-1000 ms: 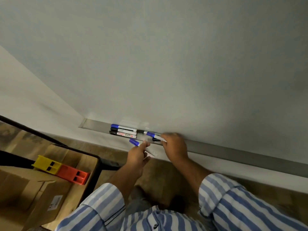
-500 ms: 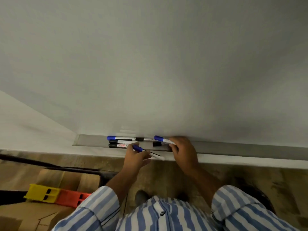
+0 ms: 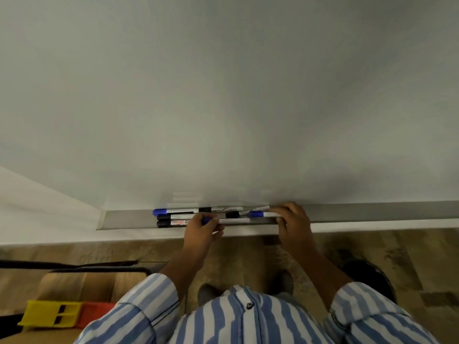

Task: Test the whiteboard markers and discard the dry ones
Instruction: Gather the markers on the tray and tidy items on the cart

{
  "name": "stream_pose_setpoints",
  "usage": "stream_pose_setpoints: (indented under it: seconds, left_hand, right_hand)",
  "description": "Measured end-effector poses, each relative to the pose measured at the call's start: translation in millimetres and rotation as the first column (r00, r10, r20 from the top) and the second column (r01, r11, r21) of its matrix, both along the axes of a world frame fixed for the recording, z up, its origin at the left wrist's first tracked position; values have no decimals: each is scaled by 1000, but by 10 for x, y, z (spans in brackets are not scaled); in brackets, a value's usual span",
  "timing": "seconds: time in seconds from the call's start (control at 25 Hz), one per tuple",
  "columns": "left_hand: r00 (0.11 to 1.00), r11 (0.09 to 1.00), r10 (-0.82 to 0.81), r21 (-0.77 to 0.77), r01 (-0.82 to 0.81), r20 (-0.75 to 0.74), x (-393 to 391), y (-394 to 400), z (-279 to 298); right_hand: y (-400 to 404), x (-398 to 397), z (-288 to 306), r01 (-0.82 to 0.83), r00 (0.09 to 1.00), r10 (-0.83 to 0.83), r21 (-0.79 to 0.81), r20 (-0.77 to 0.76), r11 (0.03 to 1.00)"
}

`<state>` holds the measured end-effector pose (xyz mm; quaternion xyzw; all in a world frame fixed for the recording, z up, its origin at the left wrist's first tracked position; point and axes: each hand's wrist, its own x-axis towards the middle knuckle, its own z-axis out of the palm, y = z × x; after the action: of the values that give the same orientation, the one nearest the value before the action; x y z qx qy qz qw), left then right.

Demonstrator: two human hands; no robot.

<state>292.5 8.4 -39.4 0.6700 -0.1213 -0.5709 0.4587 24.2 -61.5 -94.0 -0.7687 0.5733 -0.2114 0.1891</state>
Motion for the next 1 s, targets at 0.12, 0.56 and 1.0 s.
stream_pose_setpoints:
  seconds: [0.12,0.56,1.0]
  left_hand:
    - [957,983,-170,-27,181,235,-33,-74,-58]
    - [-27,644,-325,243,725,945,-353,-223,-210]
    - [1,676,-355,257,691,935,-390,-36,-186]
  right_hand:
    - [-37,-118,24,88,996,-89,38,25,995]
    - [-109,-660,-11,180,982,-179,18,-58,983]
    - [-124,-607,36,-27,998,36,170,-53,985]
